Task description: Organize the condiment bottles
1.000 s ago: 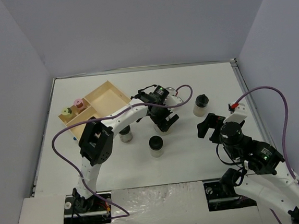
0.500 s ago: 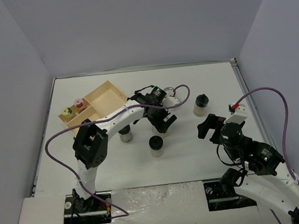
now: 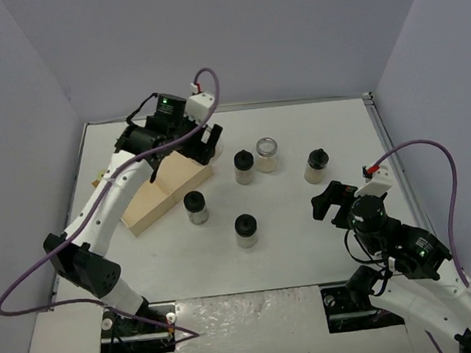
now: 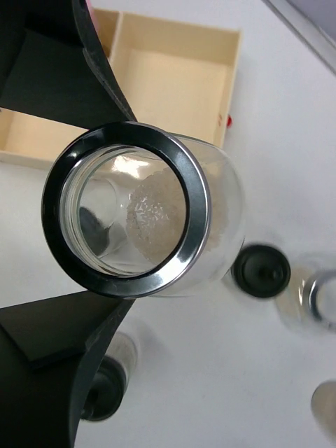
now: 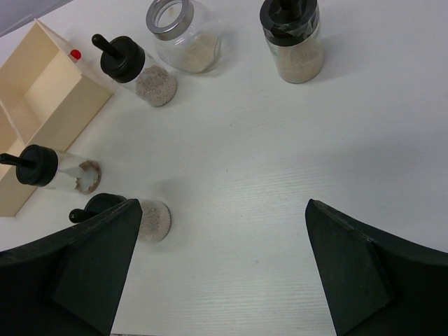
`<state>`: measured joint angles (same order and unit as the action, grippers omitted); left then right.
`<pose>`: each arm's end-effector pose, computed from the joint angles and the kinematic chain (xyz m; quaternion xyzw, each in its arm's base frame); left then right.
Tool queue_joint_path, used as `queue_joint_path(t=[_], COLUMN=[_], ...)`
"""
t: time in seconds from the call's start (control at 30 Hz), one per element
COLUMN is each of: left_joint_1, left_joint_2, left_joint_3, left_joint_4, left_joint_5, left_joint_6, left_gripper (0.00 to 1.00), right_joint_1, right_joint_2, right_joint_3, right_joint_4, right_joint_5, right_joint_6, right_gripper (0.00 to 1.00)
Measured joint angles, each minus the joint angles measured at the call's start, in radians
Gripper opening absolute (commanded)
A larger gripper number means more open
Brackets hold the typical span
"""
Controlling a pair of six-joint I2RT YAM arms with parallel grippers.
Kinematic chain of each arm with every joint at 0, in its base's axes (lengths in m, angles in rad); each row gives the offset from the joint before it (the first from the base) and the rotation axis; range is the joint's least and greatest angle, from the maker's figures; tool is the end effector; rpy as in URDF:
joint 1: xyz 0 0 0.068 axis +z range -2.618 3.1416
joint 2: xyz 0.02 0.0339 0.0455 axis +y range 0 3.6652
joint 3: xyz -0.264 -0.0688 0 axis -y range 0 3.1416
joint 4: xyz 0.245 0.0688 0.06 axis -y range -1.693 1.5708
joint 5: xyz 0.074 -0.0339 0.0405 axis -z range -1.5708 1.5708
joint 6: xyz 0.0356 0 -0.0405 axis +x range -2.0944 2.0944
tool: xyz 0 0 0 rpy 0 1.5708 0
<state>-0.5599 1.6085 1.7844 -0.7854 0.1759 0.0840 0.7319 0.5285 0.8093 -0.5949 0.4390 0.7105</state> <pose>0.2933 -0.1912 0.4168 0.3180 0.8250 -0.1842 0.4292 0.0933 0.0635 0.3393 0.1195 0.7909 0.2465 0.5472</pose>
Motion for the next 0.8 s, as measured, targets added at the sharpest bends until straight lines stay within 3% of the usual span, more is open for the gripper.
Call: queue_joint_path(t=[0.17, 0.3, 0.8], left_joint_1=[0.165, 0.234, 0.394], left_joint_2=[-0.02, 0.023, 0.414], left_joint_3=[0.013, 0.015, 0.179], left_joint_4=[-0.02, -0.022, 0.04], left_joint_5=[-0.008, -0.009, 0.078], left_joint_6=[0.034, 0.107, 0.282], left_gripper=[0.0, 0.0, 0.0], right_joint_1=[0.0, 0.0, 0.0], right_joint_2=[-0.002, -0.001, 0.097], right_joint_3=[0.0, 0.0, 0.024], right_joint_4=[0.0, 0.001, 0.028], right_joint_5=[-0.009, -0.023, -0.085], right_joint_6=[0.0, -0.001, -0.03], right_gripper=[1.0, 1.0, 1.0])
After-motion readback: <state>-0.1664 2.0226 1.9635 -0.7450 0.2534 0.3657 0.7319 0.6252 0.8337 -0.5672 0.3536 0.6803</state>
